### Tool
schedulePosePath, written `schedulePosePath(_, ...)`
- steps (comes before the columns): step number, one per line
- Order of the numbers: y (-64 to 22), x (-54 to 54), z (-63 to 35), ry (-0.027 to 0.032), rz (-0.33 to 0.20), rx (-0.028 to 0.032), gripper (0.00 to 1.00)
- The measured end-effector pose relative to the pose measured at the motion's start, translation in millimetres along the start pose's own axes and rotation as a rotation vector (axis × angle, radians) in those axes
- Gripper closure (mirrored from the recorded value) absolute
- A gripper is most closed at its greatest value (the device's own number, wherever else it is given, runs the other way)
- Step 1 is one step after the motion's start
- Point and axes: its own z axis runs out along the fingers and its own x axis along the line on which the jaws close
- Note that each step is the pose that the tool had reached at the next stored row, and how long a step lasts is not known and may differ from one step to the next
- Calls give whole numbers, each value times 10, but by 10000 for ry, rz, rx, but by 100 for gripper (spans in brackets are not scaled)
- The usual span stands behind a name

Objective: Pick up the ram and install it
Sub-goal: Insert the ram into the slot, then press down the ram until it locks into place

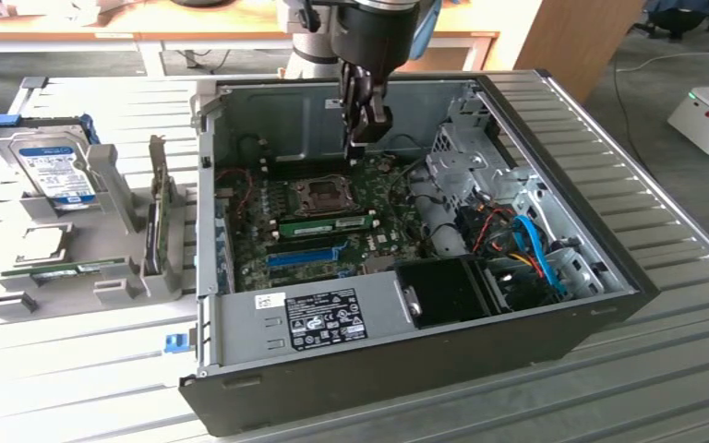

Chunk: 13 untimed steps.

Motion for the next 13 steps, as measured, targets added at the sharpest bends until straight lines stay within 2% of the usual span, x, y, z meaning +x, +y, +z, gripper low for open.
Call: schedulePosePath(13,0,0,-1,1,0,-1,76)
